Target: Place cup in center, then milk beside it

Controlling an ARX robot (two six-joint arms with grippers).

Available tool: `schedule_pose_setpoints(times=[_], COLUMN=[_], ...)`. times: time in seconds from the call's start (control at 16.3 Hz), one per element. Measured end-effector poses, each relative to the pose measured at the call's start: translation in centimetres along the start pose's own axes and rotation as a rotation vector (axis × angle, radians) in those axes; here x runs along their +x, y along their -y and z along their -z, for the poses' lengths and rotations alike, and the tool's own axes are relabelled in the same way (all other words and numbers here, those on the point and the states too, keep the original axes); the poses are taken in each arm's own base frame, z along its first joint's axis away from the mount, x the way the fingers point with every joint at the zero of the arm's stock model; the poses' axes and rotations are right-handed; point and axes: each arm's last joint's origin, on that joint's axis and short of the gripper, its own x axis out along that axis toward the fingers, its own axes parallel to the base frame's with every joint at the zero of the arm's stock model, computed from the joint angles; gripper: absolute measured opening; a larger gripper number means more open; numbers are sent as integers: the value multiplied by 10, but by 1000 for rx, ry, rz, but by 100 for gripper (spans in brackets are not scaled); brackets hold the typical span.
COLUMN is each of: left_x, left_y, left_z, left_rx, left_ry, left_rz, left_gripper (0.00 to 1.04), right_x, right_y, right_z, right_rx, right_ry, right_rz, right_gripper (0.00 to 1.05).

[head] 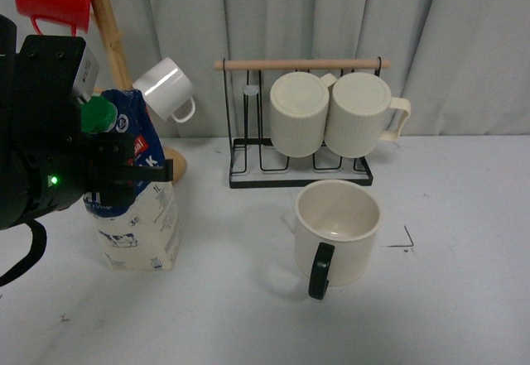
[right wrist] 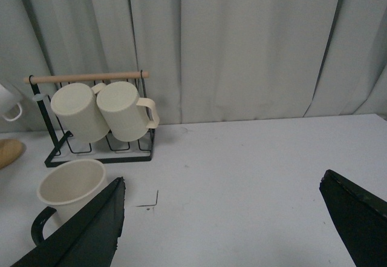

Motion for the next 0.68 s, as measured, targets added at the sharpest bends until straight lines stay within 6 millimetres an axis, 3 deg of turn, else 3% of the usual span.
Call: schedule_pose_setpoints(times=[0.18, 0.31, 0.68], left_x=[-4, -10, -22], left_y=[7, 15, 67], left_z=[-1, -4, -29], left_rx=[2, 7, -2], left_ry=[-6, -11, 70], left_rz=[13, 16, 131], left_gripper=[3, 3, 3], right_x=[0, 0, 0], right_y=[0, 0, 0], right_z=[0, 0, 0], right_rx=[0, 0, 0], right_ry=[0, 0, 0], right_rz=[0, 0, 0], right_gripper=[98, 98, 98])
